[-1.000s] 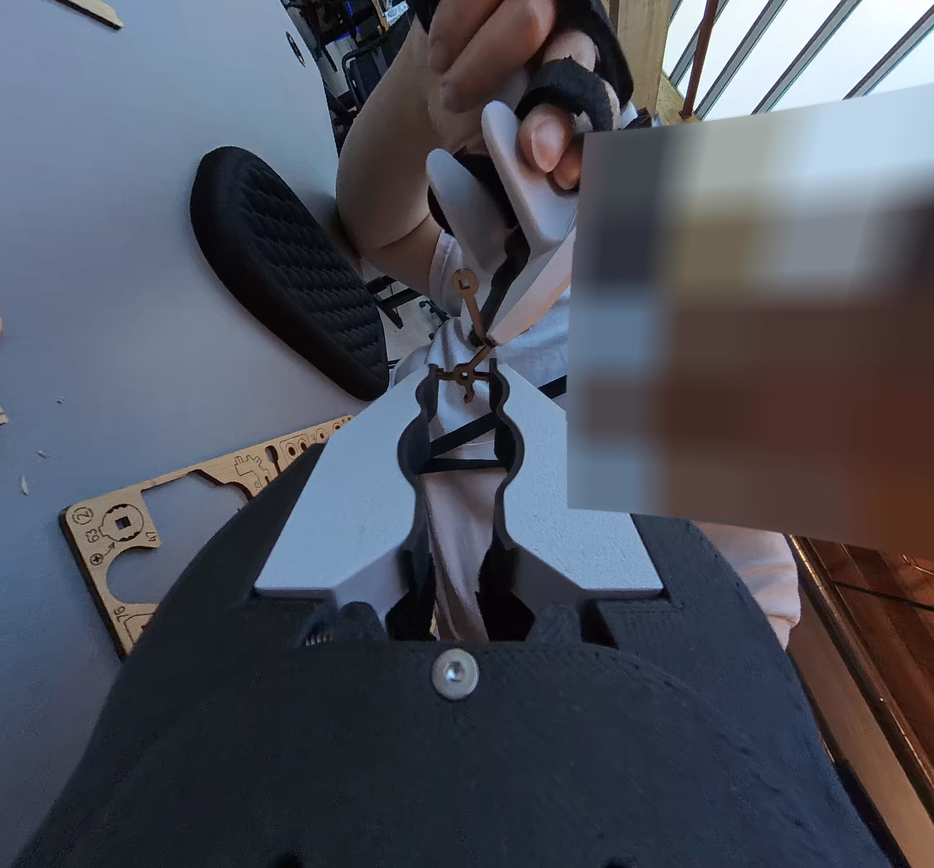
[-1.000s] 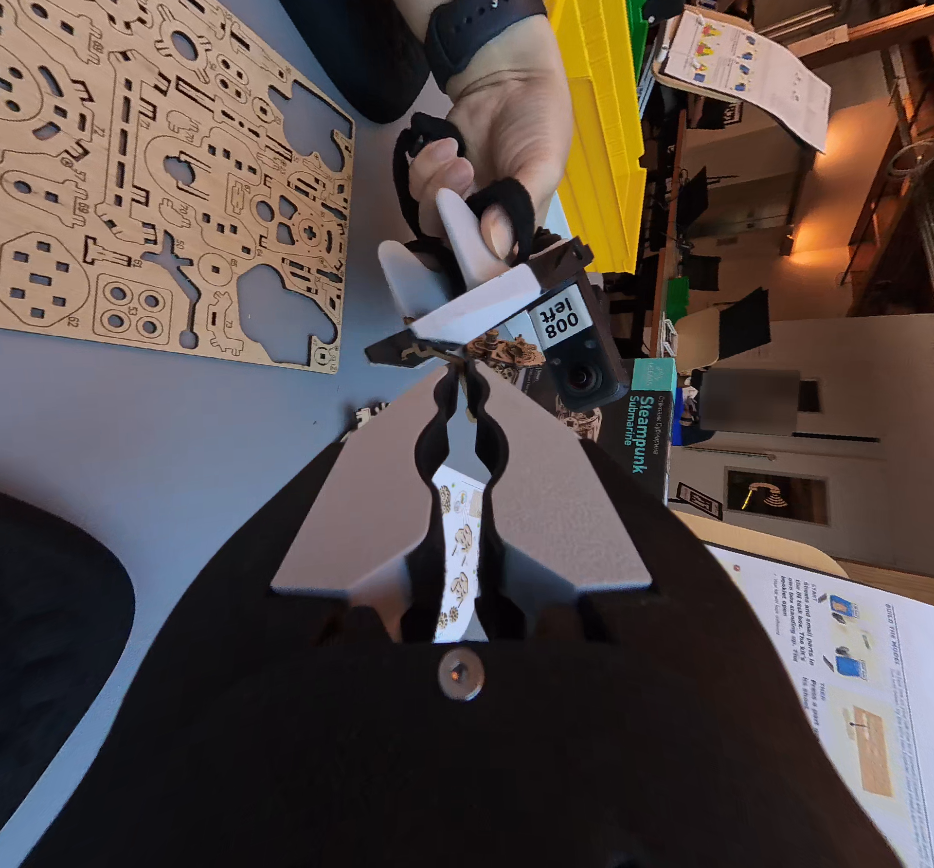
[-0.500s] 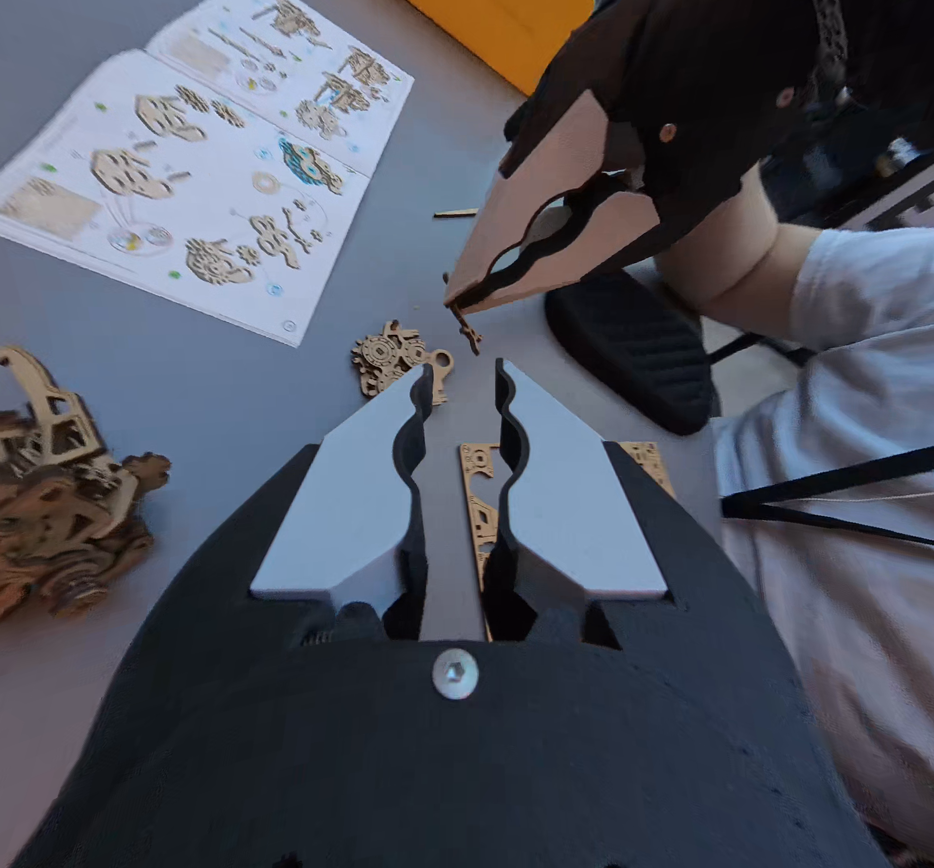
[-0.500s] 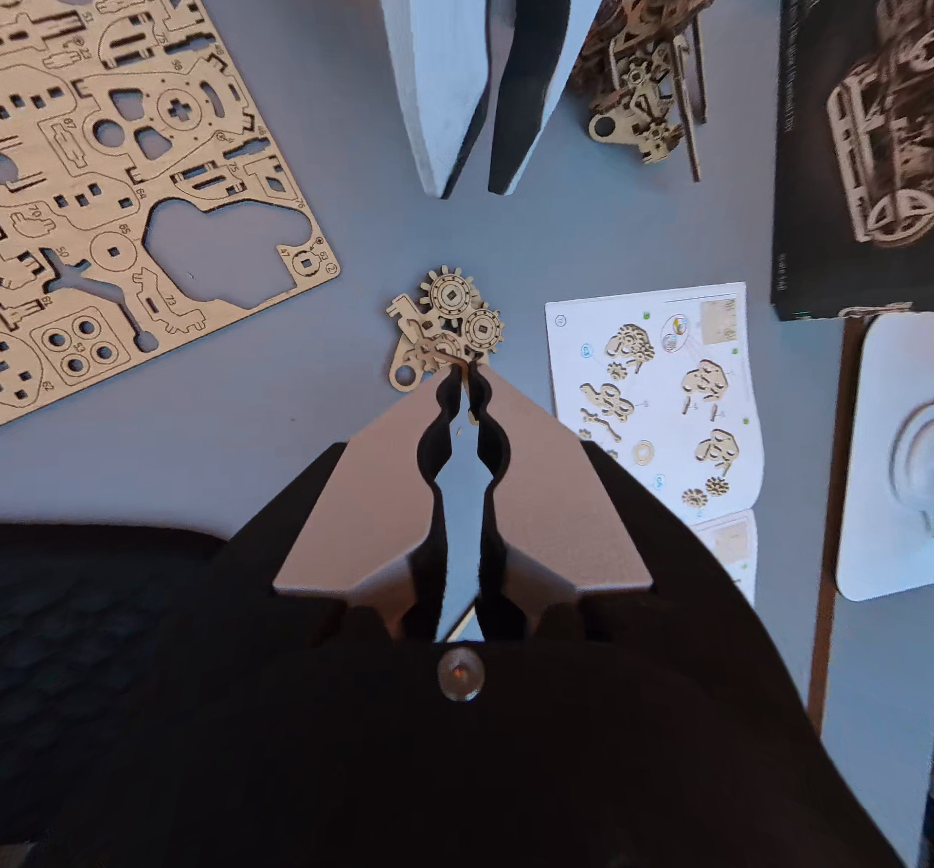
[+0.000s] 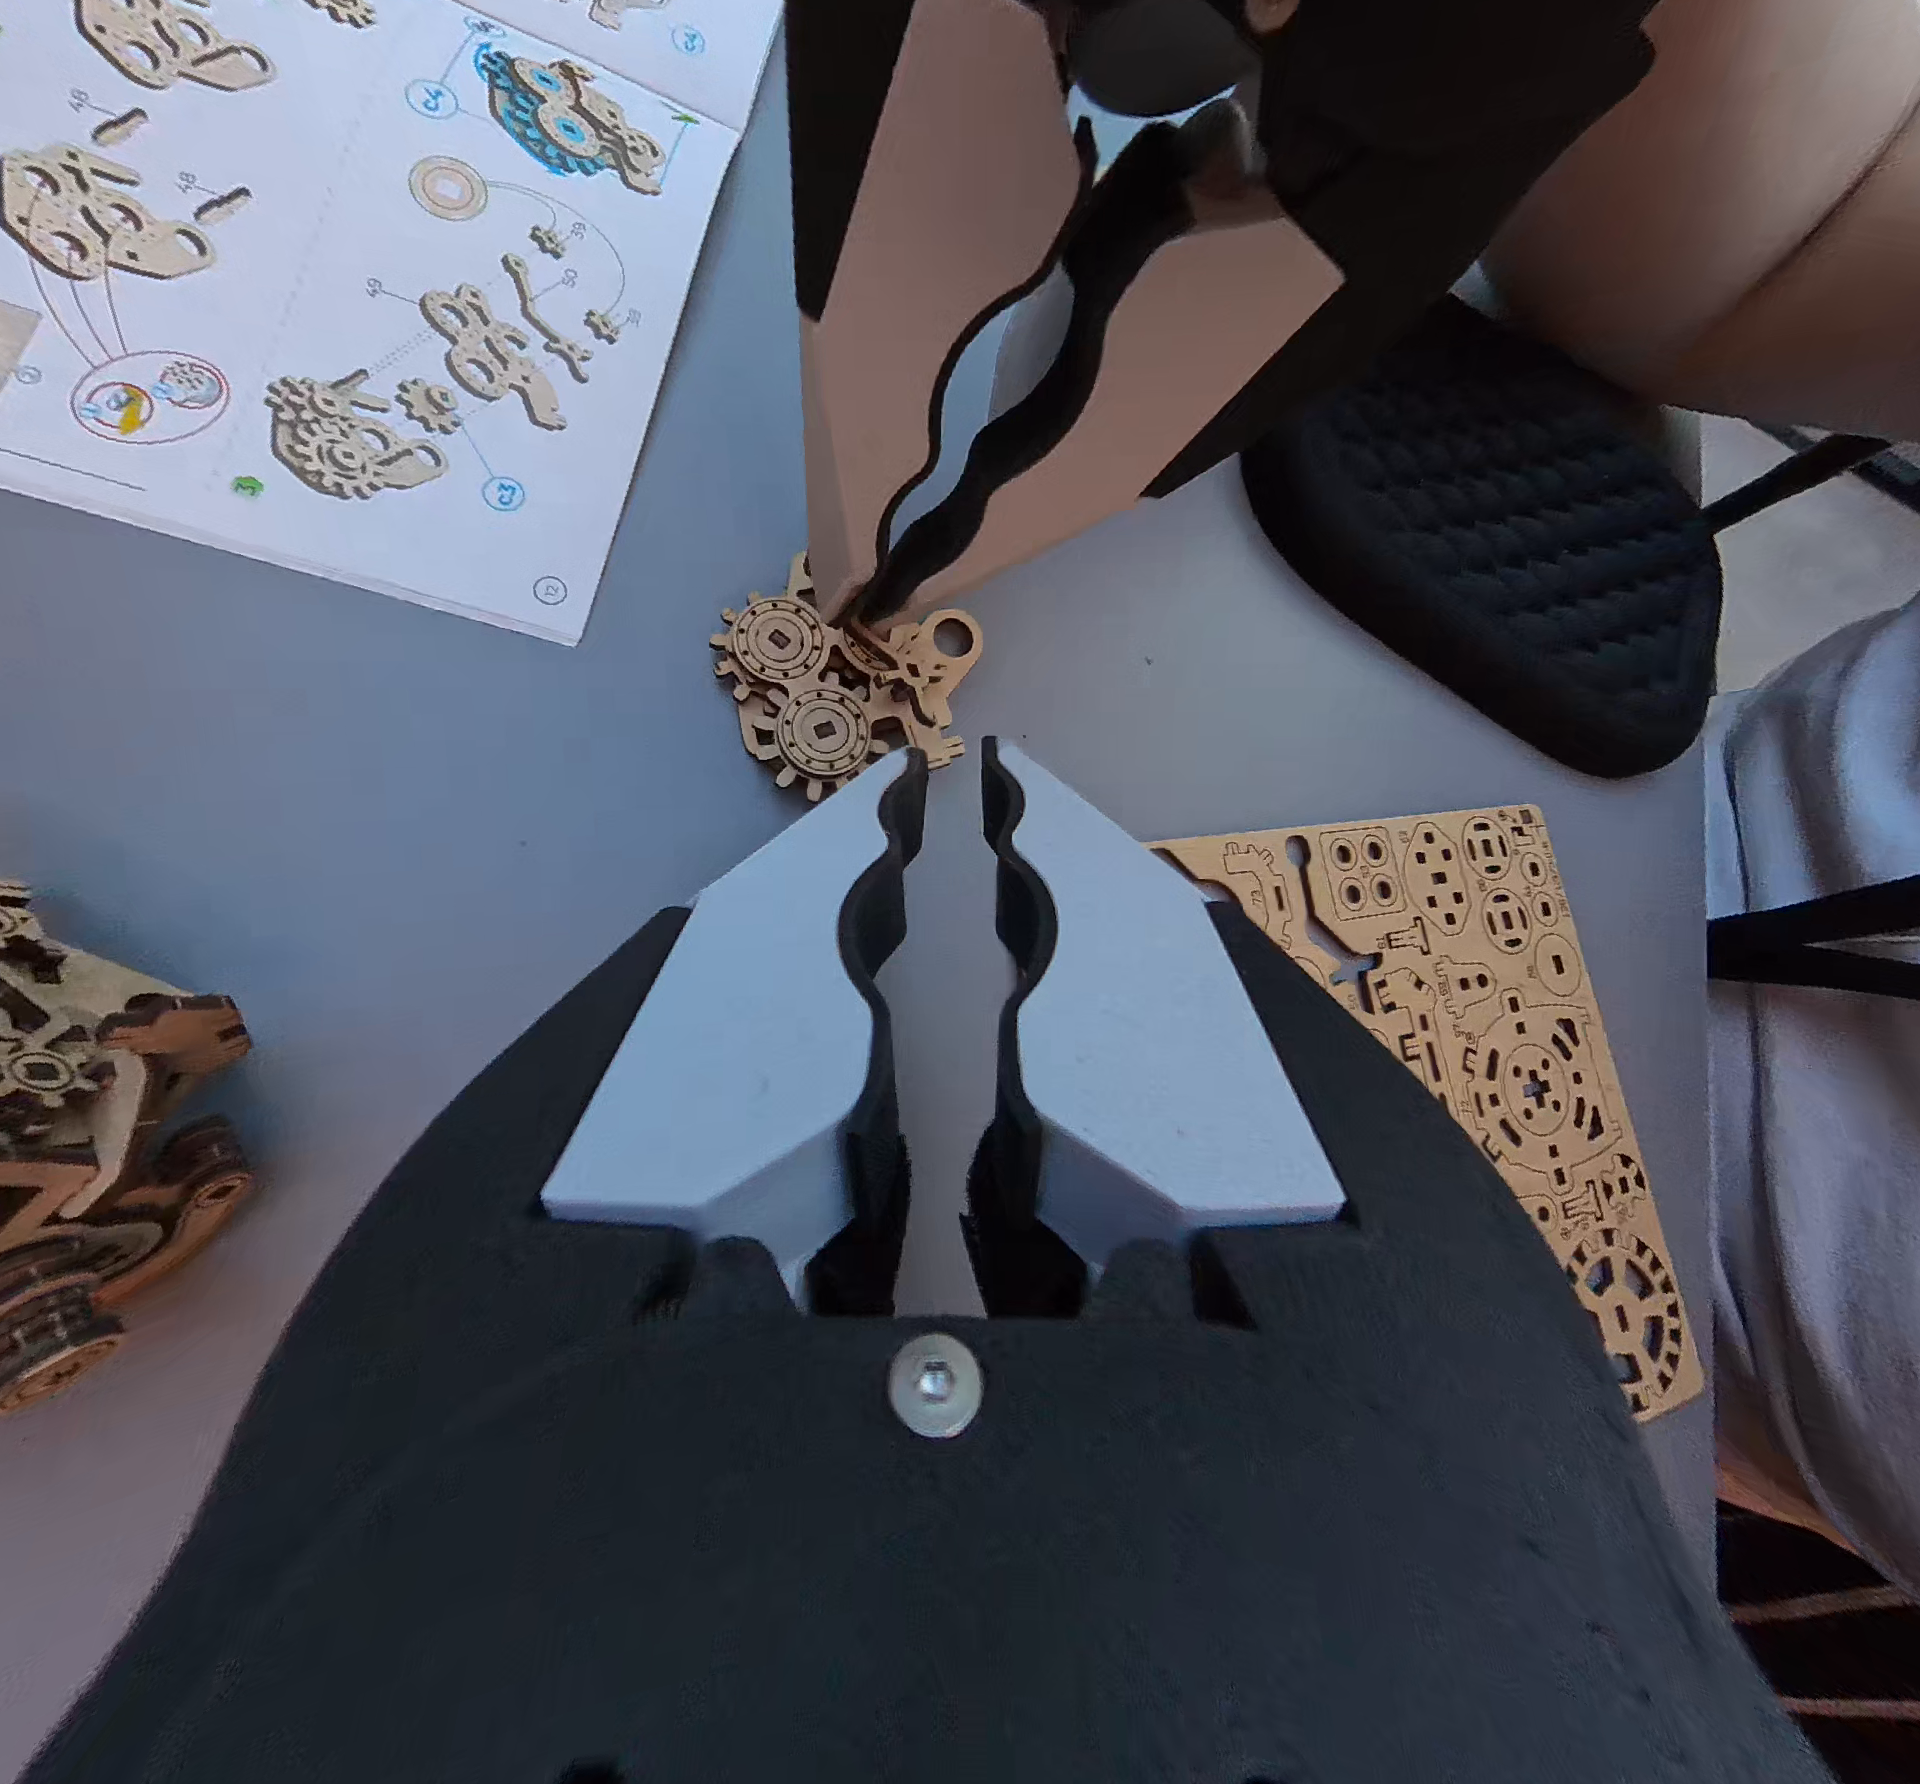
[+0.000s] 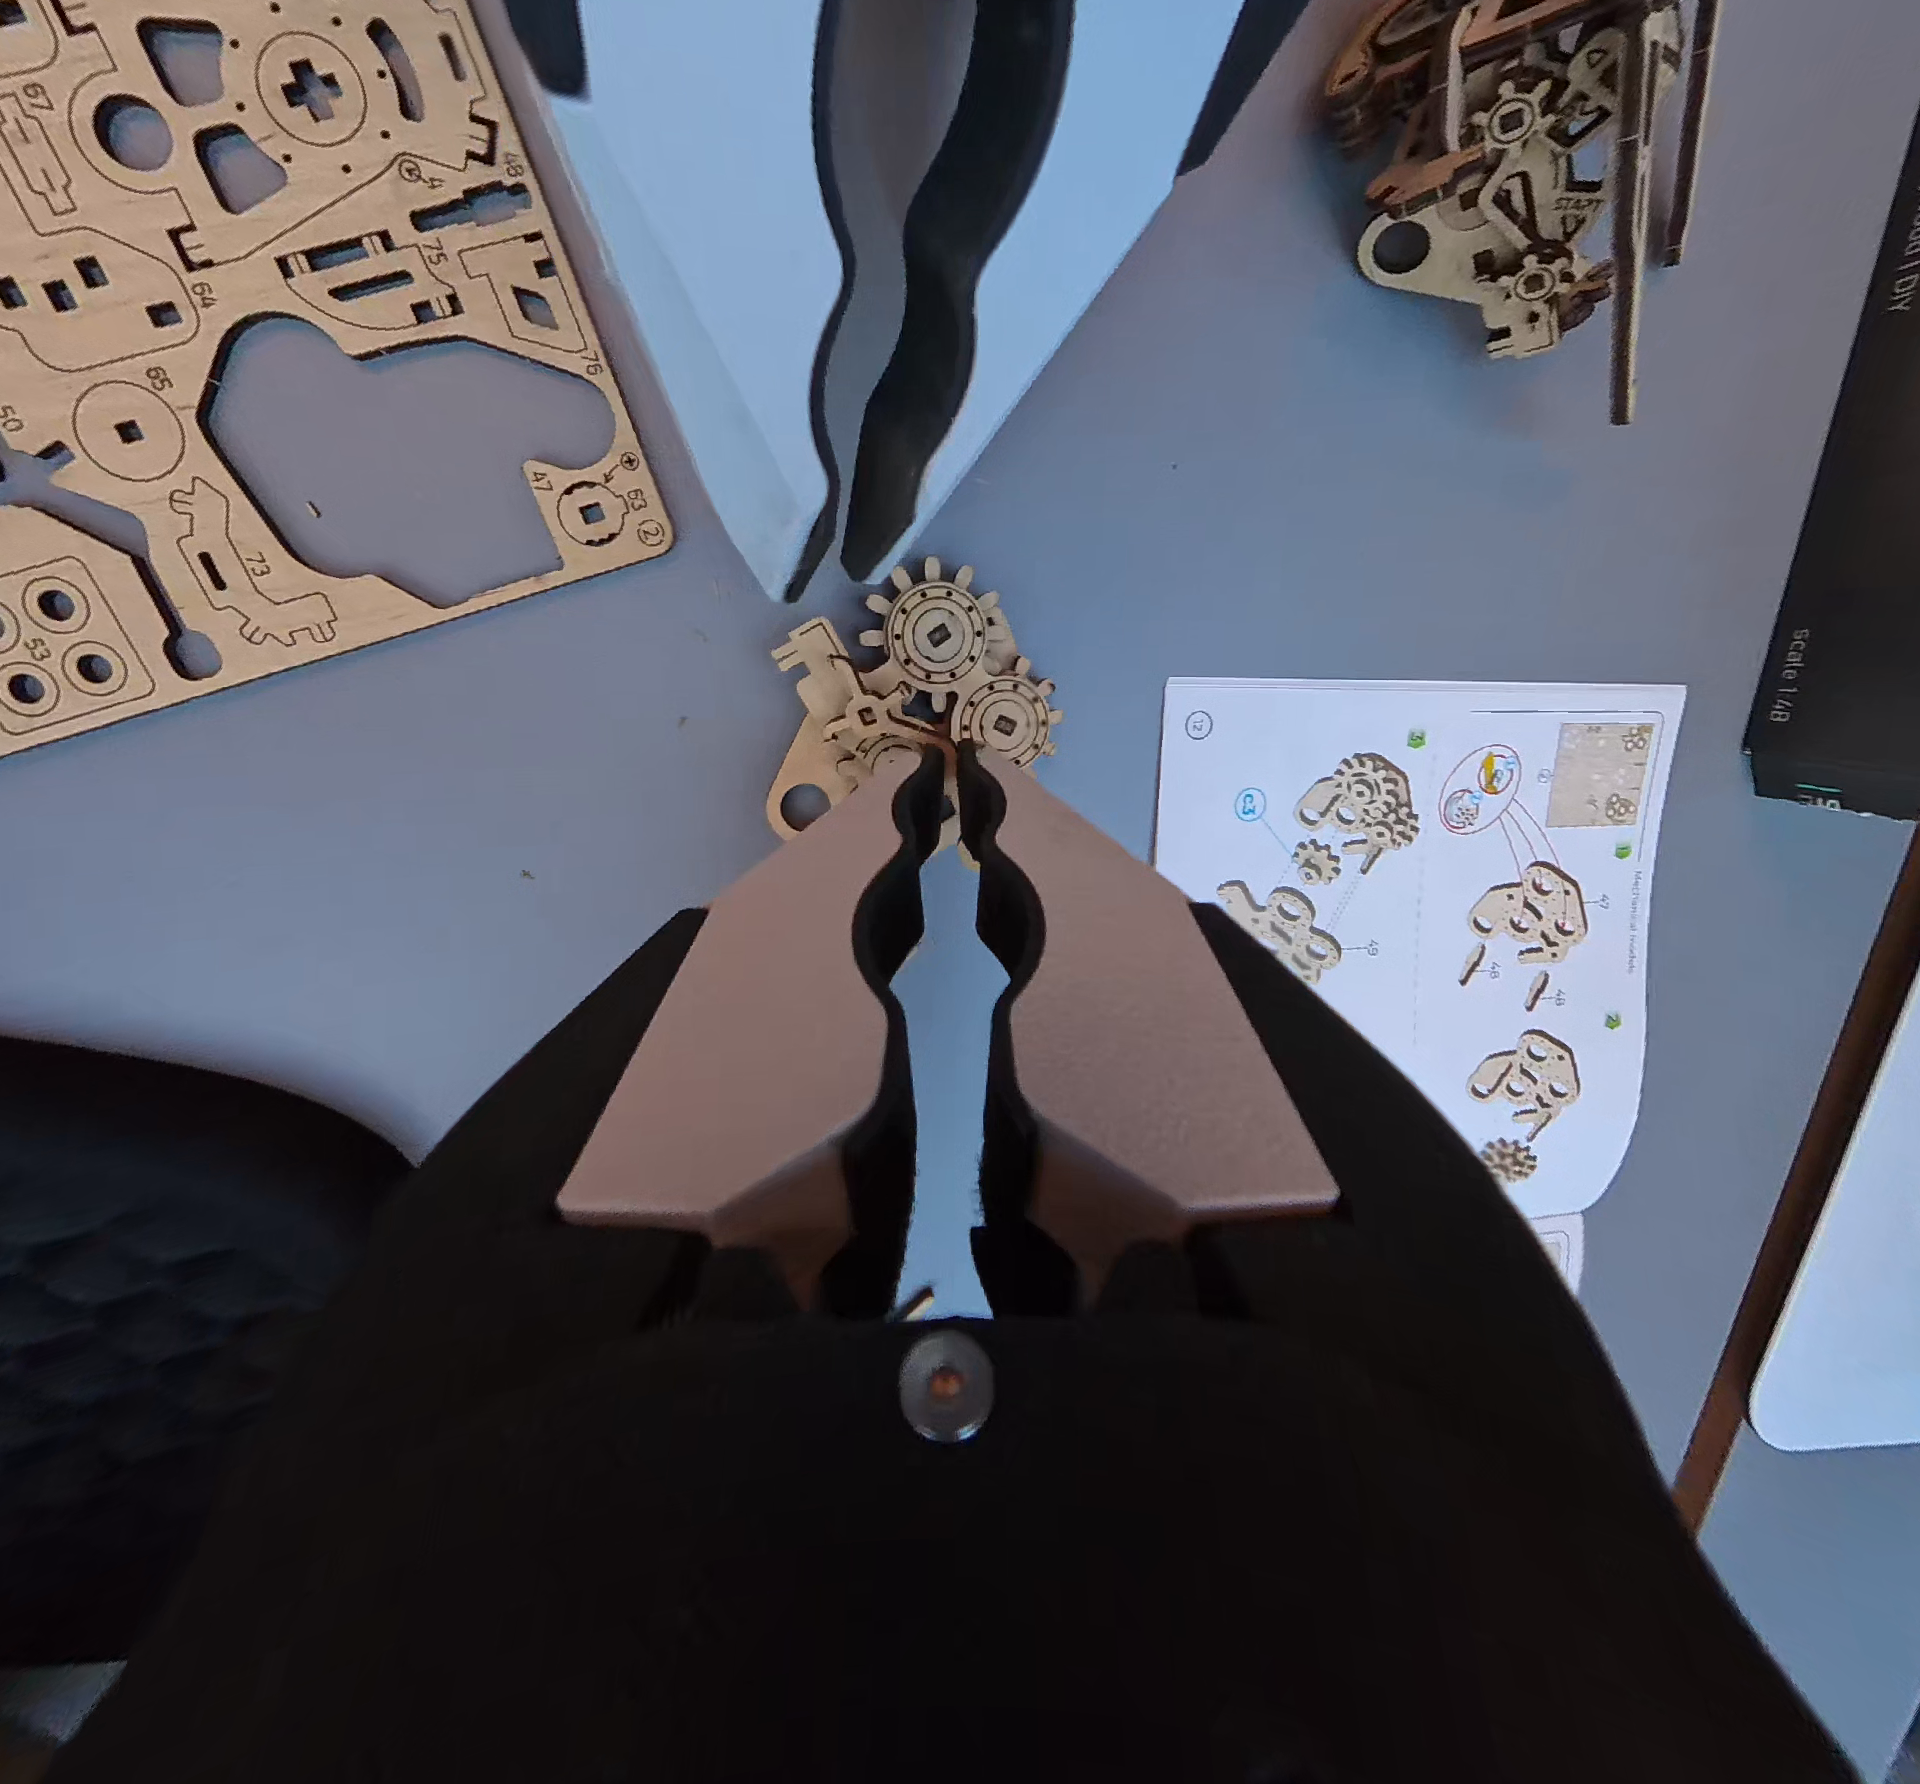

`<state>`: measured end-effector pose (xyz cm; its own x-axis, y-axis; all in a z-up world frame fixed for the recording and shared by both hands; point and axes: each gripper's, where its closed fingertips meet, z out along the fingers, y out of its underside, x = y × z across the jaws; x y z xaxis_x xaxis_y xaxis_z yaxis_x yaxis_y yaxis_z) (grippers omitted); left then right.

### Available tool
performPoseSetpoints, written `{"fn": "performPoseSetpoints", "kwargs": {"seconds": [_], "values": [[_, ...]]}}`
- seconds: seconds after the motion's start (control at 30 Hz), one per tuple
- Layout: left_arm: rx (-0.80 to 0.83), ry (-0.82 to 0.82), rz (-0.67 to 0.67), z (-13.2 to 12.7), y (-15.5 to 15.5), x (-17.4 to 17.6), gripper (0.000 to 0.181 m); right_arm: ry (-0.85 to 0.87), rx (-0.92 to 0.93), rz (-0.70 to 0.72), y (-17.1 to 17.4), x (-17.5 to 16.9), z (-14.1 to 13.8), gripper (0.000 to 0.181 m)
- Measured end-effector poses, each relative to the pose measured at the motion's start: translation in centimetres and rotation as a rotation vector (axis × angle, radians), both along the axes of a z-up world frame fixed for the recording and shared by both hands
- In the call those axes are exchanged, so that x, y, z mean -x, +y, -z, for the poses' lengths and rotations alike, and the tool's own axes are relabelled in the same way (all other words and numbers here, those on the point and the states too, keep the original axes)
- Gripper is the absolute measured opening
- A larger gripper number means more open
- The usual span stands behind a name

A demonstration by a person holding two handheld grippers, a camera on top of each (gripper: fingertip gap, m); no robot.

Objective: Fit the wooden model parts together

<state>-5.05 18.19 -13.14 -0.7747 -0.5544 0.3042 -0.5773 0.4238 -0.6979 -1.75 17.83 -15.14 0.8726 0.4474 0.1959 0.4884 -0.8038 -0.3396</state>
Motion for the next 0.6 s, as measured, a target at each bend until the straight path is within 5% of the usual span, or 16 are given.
{"fn": "performPoseSetpoints", "kwargs": {"seconds": [0.3,0.6], "values": [[-0.032,0.012,0.019,1.2,-0.2,0.0,0.012,0.067,-0.027,0.034,-0.4,-0.1,-0.8,0.001],[0.202,0.124,-0.071,-2.2,-1.8,-0.1,0.027,0.032,-0.221,0.023,-0.5,0.9,-4.4,0.001]]}}
